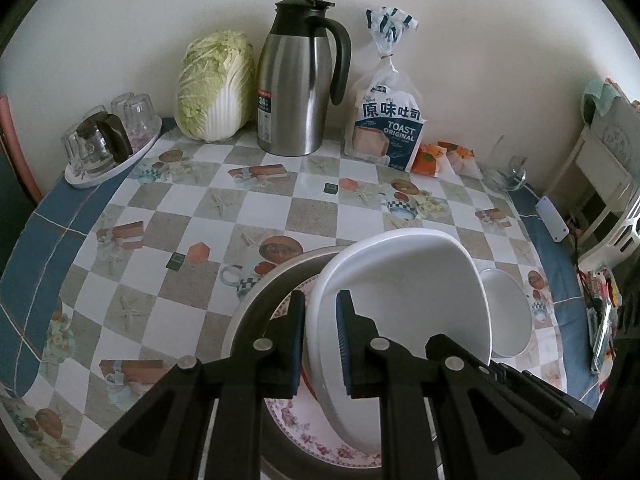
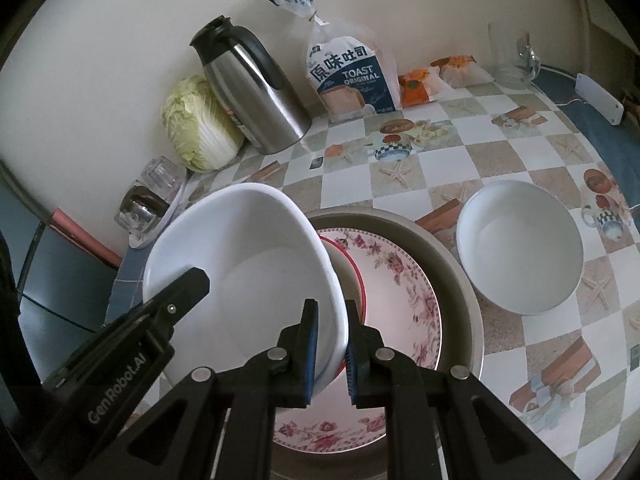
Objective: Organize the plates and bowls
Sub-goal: 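Lower the white square bowl into the red-rimmed bowl with both tools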
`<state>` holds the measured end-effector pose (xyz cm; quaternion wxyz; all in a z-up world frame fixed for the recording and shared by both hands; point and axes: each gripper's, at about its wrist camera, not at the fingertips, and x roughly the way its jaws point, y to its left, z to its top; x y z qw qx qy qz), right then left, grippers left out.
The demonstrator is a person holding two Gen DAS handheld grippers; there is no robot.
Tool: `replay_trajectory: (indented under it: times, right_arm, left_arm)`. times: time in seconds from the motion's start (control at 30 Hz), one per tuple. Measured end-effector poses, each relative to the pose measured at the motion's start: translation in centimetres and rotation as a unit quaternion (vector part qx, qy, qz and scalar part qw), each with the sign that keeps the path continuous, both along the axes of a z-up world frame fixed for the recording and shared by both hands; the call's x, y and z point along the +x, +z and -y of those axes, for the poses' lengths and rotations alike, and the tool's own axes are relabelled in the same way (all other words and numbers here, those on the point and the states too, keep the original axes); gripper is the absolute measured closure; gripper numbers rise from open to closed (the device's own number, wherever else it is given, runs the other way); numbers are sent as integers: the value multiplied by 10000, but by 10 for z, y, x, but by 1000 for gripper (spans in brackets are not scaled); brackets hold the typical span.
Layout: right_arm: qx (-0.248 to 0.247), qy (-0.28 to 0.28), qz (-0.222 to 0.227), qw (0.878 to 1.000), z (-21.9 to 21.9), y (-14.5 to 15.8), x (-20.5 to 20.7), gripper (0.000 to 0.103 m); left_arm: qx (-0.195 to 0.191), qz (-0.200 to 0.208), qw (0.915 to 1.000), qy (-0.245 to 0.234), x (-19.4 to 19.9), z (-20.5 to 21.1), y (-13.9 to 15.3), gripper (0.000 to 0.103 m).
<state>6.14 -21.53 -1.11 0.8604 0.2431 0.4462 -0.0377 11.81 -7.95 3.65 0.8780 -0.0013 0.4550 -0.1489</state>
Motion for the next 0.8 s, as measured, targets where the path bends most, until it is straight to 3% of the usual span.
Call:
replay_trajectory:
  times: [0.27,0.8]
  right_arm:
    - [-31,-55,97,9999,3,5,-2,82]
    - [172,-60,80,9998,12,6,-4,80]
  left_arm:
    - [-32,-25,9999,105,3,-5,-3,89]
    - [-183,19,9998,71,2,-3,4,89]
